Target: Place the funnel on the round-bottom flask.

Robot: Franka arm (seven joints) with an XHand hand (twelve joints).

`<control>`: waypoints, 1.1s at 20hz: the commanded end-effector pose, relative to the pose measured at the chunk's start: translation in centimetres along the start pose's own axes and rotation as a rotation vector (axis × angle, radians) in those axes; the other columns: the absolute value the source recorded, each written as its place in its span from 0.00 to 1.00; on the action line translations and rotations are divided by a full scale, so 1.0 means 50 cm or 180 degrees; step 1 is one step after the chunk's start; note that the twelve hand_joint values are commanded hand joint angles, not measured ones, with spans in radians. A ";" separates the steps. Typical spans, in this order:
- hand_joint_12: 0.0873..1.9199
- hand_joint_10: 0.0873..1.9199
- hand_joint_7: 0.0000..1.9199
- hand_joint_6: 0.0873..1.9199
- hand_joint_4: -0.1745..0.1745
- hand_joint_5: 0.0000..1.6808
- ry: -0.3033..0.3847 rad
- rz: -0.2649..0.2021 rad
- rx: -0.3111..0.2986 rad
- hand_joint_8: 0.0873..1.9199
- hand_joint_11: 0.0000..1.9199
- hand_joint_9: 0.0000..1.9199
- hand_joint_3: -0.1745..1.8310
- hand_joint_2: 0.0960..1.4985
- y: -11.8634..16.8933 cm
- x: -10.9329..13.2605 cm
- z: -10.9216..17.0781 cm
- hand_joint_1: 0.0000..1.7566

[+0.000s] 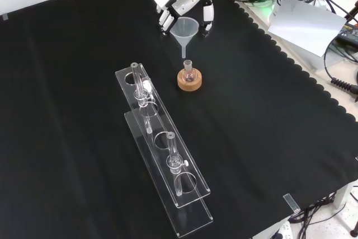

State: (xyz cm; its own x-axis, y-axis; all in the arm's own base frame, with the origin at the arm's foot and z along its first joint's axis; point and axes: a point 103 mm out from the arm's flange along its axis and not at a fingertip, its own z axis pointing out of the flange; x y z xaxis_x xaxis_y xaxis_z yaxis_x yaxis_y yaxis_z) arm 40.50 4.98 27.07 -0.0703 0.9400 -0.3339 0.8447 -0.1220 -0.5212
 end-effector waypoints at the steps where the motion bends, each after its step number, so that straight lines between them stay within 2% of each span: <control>1: 0.57 0.29 0.42 0.37 0.33 0.41 0.0008 -0.0005 0.0029 0.38 0.41 0.59 0.42 0.44 0.003 0.008 0.012 0.50; 14: 0.57 0.29 0.42 0.38 0.33 0.41 -0.0001 -0.0012 0.0058 0.38 0.41 0.59 0.42 0.43 0.006 0.016 0.028 0.50; 16: 0.57 0.29 0.42 0.38 0.33 0.41 0.0069 -0.0026 0.0070 0.38 0.41 0.59 0.42 0.43 0.008 0.019 0.039 0.50; 18: 0.57 0.29 0.42 0.38 0.33 0.41 0.0004 -0.0022 0.0091 0.38 0.41 0.59 0.42 0.43 0.014 0.018 0.038 0.50; 22: 0.57 0.29 0.42 0.38 0.33 0.41 0.0011 -0.0032 0.0087 0.38 0.41 0.59 0.42 0.43 0.016 0.018 0.038 0.50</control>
State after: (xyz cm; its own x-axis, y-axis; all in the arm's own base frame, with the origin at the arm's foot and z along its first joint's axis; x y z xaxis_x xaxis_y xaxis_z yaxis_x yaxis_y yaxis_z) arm 39.99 5.20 24.92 -0.0746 0.9419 -0.3275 0.8289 -0.1240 -0.5455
